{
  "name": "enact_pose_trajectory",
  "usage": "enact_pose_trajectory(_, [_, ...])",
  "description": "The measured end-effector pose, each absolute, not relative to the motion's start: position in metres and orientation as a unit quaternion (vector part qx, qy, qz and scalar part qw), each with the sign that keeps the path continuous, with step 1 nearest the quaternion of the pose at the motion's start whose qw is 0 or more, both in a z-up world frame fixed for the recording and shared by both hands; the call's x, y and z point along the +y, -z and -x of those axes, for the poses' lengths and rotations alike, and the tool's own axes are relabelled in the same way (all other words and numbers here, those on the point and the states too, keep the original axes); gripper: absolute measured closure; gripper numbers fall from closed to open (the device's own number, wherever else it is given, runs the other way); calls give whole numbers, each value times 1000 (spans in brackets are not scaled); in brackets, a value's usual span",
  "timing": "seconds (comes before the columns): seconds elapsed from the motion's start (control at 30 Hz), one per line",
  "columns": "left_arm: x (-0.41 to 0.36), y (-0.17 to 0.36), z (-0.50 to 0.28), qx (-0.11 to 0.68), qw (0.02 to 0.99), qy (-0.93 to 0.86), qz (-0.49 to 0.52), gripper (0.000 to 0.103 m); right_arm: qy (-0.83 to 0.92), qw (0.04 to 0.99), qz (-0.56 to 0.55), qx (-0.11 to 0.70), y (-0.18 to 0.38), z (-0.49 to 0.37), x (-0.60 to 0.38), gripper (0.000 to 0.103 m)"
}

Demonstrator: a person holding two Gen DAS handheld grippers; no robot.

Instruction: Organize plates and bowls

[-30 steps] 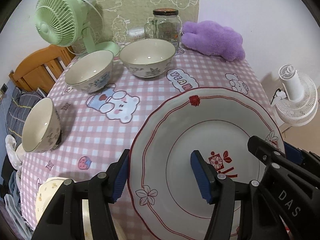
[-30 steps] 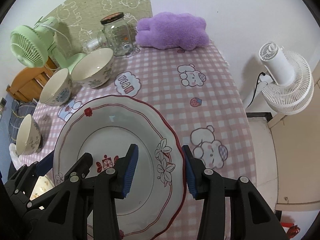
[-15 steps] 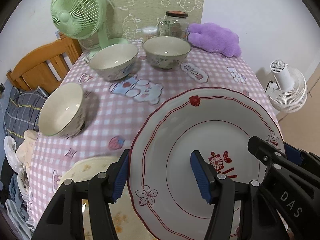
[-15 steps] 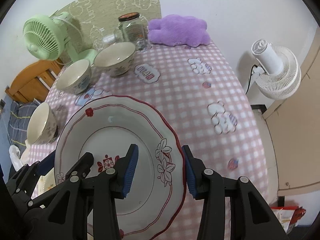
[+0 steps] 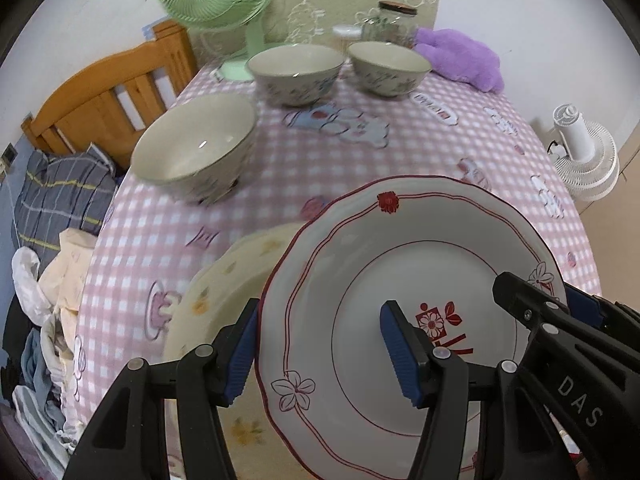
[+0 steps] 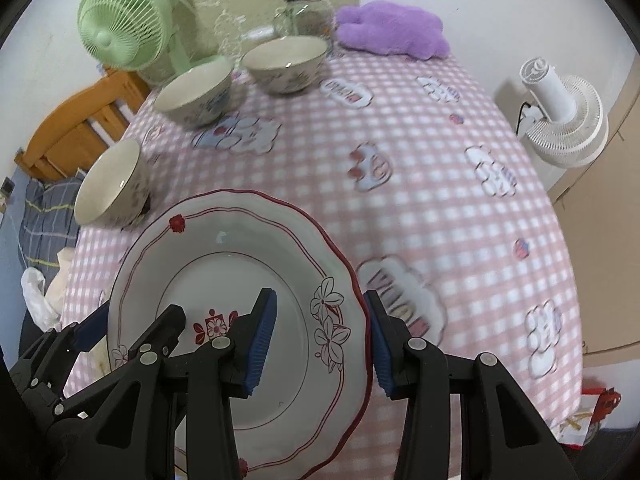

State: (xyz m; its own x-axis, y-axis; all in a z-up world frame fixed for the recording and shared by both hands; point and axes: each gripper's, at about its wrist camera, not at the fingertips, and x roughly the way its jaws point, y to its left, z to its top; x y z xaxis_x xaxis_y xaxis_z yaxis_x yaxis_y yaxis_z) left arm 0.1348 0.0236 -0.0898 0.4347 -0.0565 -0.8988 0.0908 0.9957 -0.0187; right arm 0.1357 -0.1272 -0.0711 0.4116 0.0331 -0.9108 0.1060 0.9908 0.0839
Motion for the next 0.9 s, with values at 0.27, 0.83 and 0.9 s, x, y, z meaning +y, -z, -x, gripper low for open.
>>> enact_pose_trajectory(0.27, [57,106,-121,548,836,32,-5,43,6,829,-48,558,87,-123,-89,56])
enact_pose_trajectory(0.83, [70,109,-122,537,843,7,-41,44,7,828,-37,559,100,-131,-63,56])
enact_pose_trajectory(0.9, [70,109,-123,537,843,5,-41,44,12,829,-31,558,100,-132,-61,56])
